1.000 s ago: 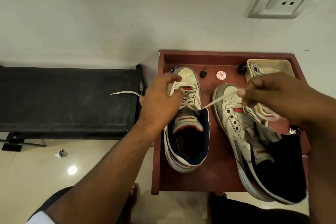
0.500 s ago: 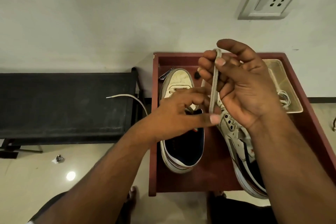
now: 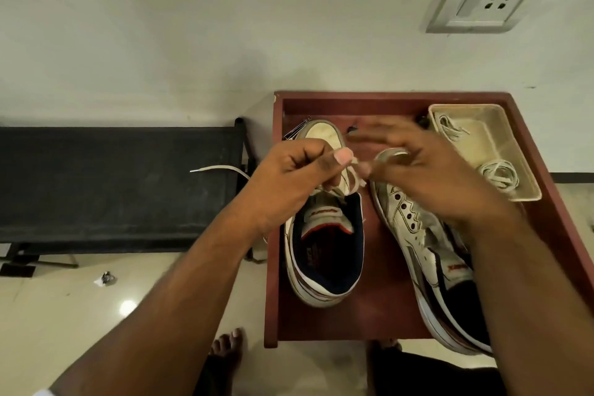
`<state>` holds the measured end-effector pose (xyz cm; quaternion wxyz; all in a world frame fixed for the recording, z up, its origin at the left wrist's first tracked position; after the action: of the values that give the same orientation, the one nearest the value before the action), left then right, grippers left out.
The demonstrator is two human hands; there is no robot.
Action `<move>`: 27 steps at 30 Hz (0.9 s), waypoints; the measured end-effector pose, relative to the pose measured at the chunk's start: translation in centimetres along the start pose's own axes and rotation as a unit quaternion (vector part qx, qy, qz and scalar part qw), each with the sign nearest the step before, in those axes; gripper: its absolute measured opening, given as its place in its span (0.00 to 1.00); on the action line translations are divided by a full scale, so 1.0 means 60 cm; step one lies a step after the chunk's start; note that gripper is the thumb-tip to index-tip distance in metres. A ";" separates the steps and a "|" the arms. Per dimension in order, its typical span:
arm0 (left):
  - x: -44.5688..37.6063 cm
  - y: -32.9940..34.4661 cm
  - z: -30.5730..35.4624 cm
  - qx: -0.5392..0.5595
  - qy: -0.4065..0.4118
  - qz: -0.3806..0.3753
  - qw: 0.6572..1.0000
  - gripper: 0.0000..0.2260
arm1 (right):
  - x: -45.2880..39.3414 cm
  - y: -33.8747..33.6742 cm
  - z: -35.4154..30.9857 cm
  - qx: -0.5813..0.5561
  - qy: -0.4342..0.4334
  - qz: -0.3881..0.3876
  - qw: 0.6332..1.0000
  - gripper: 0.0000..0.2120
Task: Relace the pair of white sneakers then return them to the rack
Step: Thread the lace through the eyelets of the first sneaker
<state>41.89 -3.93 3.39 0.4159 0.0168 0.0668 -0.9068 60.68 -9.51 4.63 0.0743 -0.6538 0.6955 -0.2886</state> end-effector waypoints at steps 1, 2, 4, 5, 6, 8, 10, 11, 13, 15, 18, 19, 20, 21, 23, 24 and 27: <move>0.001 0.000 -0.001 -0.007 0.003 -0.004 1.000 0.19 | -0.002 0.014 -0.006 -0.004 -0.019 -0.027 0.999 0.18; 0.002 -0.003 0.000 -0.016 0.004 -0.007 1.000 0.19 | -0.005 0.019 -0.004 -0.022 -0.033 -0.035 0.999 0.17; 0.003 -0.017 0.001 -0.029 -0.006 -0.003 1.000 0.17 | -0.007 0.009 0.007 -0.076 -0.026 -0.018 0.997 0.13; 0.003 -0.026 0.000 -0.030 -0.013 0.008 0.999 0.15 | -0.007 -0.006 0.017 -0.091 -0.017 0.010 0.996 0.11; 0.004 -0.035 0.000 -0.030 -0.018 0.023 0.999 0.13 | -0.006 -0.022 0.029 -0.089 -0.005 0.054 0.995 0.10; 0.004 -0.047 -0.006 -0.030 -0.015 0.049 0.998 0.09 | -0.004 -0.054 0.049 -0.018 0.024 0.163 0.986 0.08; 0.004 -0.041 -0.009 -0.041 -0.010 0.051 0.998 0.07 | -0.002 -0.059 0.053 0.067 0.029 0.187 0.980 0.12; 0.003 -0.034 -0.012 -0.050 -0.010 0.047 0.998 0.07 | -0.003 -0.048 0.048 0.075 0.019 0.151 0.985 0.17; 0.001 -0.018 -0.015 -0.063 -0.010 0.040 0.997 0.08 | -0.007 -0.009 0.028 0.054 -0.012 0.040 0.998 0.25; 0.000 -0.014 -0.015 -0.075 -0.007 0.038 0.996 0.08 | -0.014 0.027 0.011 0.033 -0.051 -0.005 0.998 0.18; 0.003 -0.032 -0.012 -0.097 -0.030 0.069 0.992 0.05 | -0.023 0.020 0.023 0.033 -0.054 0.080 0.995 0.05; 0.004 -0.040 -0.012 -0.099 -0.038 0.083 0.991 0.05 | -0.024 0.006 0.034 0.061 -0.044 0.116 0.990 0.04; 0.004 -0.045 -0.013 -0.100 -0.044 0.093 0.990 0.04 | -0.023 -0.007 0.043 0.096 -0.028 0.139 0.985 0.06; 0.004 -0.048 -0.013 -0.099 -0.048 0.101 0.989 0.04 | -0.021 -0.013 0.047 0.126 -0.015 0.147 0.981 0.09; 0.002 -0.044 -0.015 -0.106 -0.056 0.099 0.988 0.03 | -0.018 -0.006 0.041 0.118 -0.027 0.136 0.983 0.11; 0.001 -0.040 -0.016 -0.118 -0.060 0.087 0.987 0.03 | -0.019 0.006 0.033 0.092 -0.047 0.122 0.987 0.11; 0.001 -0.036 -0.023 -0.157 -0.067 0.070 0.983 0.05 | -0.023 0.039 0.020 0.030 -0.040 0.068 0.996 0.07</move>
<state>40.19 -2.42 2.26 0.4792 -0.1043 0.1788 -0.8530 59.40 -8.62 2.09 0.1417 -0.6135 0.7257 -0.2772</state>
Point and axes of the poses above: each hand's wrist, its own x-axis away from the middle knuckle, its own y-axis out of the palm, z = x × y, the point moved 1 cm from there along -x, towards the middle knuckle, and after that the axes turned 6 degrees about y, right-handed, at the moved point
